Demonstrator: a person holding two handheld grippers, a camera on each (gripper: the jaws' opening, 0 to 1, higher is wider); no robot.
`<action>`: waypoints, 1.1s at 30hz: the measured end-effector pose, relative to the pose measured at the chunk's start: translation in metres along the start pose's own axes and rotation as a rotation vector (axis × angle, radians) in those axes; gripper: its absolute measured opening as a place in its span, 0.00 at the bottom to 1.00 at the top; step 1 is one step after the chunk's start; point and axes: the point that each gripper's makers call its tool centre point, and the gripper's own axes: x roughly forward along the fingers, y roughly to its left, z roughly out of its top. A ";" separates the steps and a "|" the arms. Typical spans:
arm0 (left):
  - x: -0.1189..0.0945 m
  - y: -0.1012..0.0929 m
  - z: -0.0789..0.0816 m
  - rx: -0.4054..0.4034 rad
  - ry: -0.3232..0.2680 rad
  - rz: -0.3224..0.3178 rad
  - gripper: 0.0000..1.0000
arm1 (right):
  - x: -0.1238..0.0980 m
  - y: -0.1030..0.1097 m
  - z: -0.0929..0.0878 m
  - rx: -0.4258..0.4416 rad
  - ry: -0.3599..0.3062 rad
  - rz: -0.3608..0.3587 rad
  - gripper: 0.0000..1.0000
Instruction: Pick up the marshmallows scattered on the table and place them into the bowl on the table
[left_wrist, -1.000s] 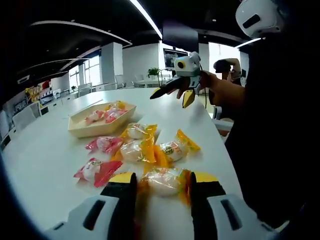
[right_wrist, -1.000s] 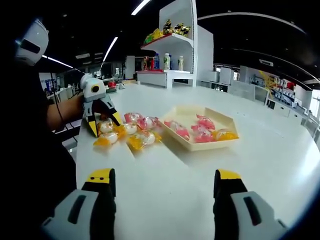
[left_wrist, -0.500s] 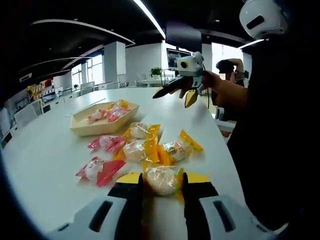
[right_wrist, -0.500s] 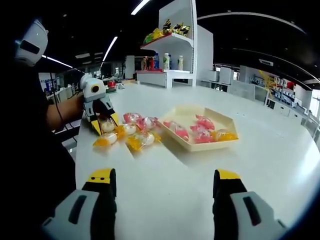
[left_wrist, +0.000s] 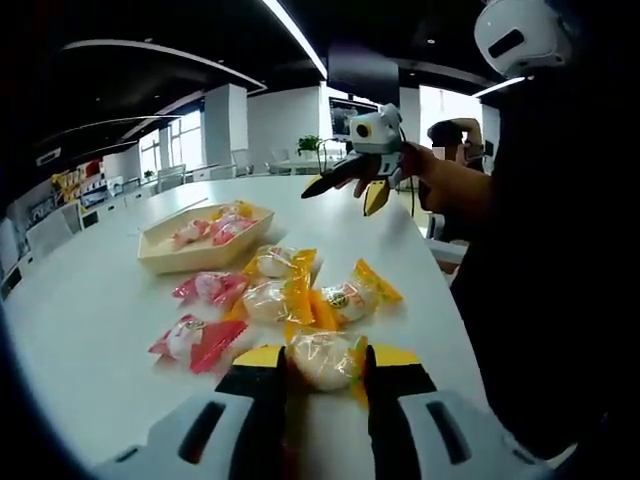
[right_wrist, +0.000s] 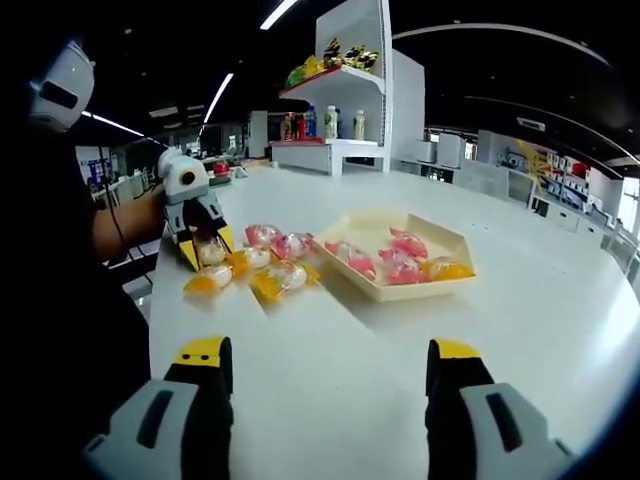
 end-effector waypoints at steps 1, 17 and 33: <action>0.000 0.000 0.000 0.001 0.000 0.001 0.31 | 0.000 0.000 -0.001 0.000 0.001 0.001 0.78; -0.004 0.002 0.007 0.019 -0.023 0.023 0.31 | -0.002 0.000 -0.002 0.006 -0.005 0.001 0.78; -0.008 0.002 0.016 0.034 -0.045 0.029 0.31 | -0.003 0.000 -0.004 0.000 -0.010 0.008 0.78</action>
